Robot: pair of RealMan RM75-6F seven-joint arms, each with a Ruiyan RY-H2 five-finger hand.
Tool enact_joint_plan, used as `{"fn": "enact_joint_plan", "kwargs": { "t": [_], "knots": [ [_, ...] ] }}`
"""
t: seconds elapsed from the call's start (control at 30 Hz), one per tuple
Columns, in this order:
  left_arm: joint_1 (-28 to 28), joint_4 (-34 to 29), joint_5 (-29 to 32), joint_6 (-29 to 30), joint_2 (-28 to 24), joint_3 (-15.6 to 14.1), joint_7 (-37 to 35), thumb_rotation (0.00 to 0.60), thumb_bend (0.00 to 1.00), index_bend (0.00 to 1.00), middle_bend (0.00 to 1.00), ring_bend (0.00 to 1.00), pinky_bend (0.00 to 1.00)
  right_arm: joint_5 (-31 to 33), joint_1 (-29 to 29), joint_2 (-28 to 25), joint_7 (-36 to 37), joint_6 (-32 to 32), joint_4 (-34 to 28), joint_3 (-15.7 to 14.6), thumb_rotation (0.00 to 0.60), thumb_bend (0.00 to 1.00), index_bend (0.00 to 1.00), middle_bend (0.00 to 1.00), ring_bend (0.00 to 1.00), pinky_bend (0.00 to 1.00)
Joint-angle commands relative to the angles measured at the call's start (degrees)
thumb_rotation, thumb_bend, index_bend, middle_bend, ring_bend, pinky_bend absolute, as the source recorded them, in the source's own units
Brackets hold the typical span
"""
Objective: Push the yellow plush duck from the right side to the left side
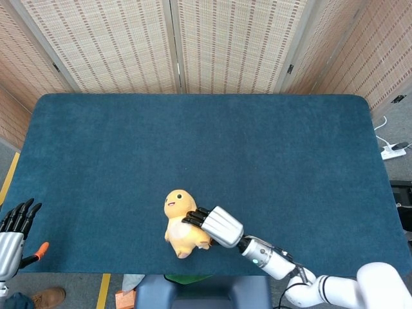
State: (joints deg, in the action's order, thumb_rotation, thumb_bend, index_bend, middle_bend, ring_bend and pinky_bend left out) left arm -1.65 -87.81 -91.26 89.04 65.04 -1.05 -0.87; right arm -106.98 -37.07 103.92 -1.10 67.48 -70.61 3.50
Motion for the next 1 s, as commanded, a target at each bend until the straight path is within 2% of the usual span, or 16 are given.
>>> {"fn": "enact_joint_plan", "kwargs": {
  "t": [0.03,0.13,0.17,0.23,0.27,0.3,0.37,0.43,0.5,0.63,0.7,0.87,1.0],
  "knots": [
    [0.1,0.1,-0.2,0.1,-0.3,-0.2,-0.7,0.600,0.28,0.00,0.00,0.00,0.12,2.6,-3.5,6.1,0.0,-3.8,6.4,1.4,0.600,0.58,0.62,0.63,0.60,0.89],
    [0.1,0.3,-0.4,0.2,-0.4,-0.2,-1.2,0.600,0.28,0.00,0.00,0.00,0.12,3.3,-4.4,8.2,0.3,-4.3,9.5,1.8,0.600,0.55,0.58,0.55,0.54,0.83],
    [0.1,0.3,-0.4,0.2,-0.4,-0.2,-1.2,0.600,0.28,0.00,0.00,0.00,0.12,3.4,-4.5,8.4,0.2,-4.4,9.9,1.8,0.600,0.52,0.52,0.49,0.49,0.79],
    [0.0,0.3,-0.6,0.2,-0.5,-0.3,-1.7,0.600,0.28,0.00,0.00,0.00,0.12,4.3,-4.9,10.0,-1.2,-4.7,12.5,2.2,0.600,0.42,0.26,0.29,0.31,0.61],
    [0.0,0.5,-0.7,0.2,-0.6,-0.3,-2.0,0.600,0.28,0.00,0.00,0.00,0.12,6.6,-5.0,10.1,-2.6,-8.4,13.0,2.2,0.600,0.31,0.08,0.13,0.14,0.44],
    [0.0,0.7,-0.8,0.3,-0.5,-0.3,-2.3,0.600,0.28,0.00,0.00,0.00,0.12,7.9,-5.5,8.8,-2.2,-11.2,11.0,2.0,0.600,0.23,0.01,0.04,0.05,0.31],
    [-0.1,1.4,-1.5,0.8,-0.2,-0.2,-3.0,0.600,0.28,0.00,0.00,0.00,0.12,10.0,-5.9,5.4,0.2,-14.1,5.2,1.9,0.600,0.13,0.00,0.00,0.00,0.14],
    [-0.1,2.1,-2.3,1.5,0.0,-0.2,-3.8,0.600,0.28,0.00,0.00,0.00,0.12,10.3,-5.5,2.6,1.8,-13.6,1.4,1.4,0.600,0.07,0.00,0.00,0.00,0.04],
    [-0.1,3.0,-2.9,2.1,0.3,-0.3,-4.6,0.600,0.28,0.00,0.00,0.00,0.12,10.3,-4.7,-1.1,2.5,-12.8,-3.1,0.4,0.600,0.04,0.00,0.00,0.00,0.00],
    [-0.2,3.5,-3.0,1.6,0.7,-0.6,-4.3,0.600,0.28,0.00,0.00,0.00,0.12,10.0,-3.7,-10.9,2.0,-13.3,-13.3,-2.7,0.600,0.02,0.00,0.00,0.00,0.00],
    [-0.7,3.4,-3.6,0.9,0.7,-1.0,-4.3,0.600,0.28,0.00,0.00,0.00,0.12,8.8,-2.3,-15.9,2.1,-11.0,-17.9,-4.6,0.600,0.02,0.00,0.00,0.00,0.00],
    [-2.8,2.4,-7.0,-2.4,0.7,-3.1,-6.5,0.600,0.28,0.00,0.00,0.00,0.13,3.0,5.3,-27.3,3.5,3.5,-23.0,-10.2,0.600,0.02,0.00,0.00,0.00,0.00],
    [-6.3,-1.5,-13.0,-4.7,0.3,-4.3,-5.0,0.600,0.27,0.00,0.00,0.00,0.20,1.5,13.5,-33.6,5.8,16.7,-20.7,-13.5,0.600,0.02,0.00,0.00,0.00,0.00]
  ]
}}
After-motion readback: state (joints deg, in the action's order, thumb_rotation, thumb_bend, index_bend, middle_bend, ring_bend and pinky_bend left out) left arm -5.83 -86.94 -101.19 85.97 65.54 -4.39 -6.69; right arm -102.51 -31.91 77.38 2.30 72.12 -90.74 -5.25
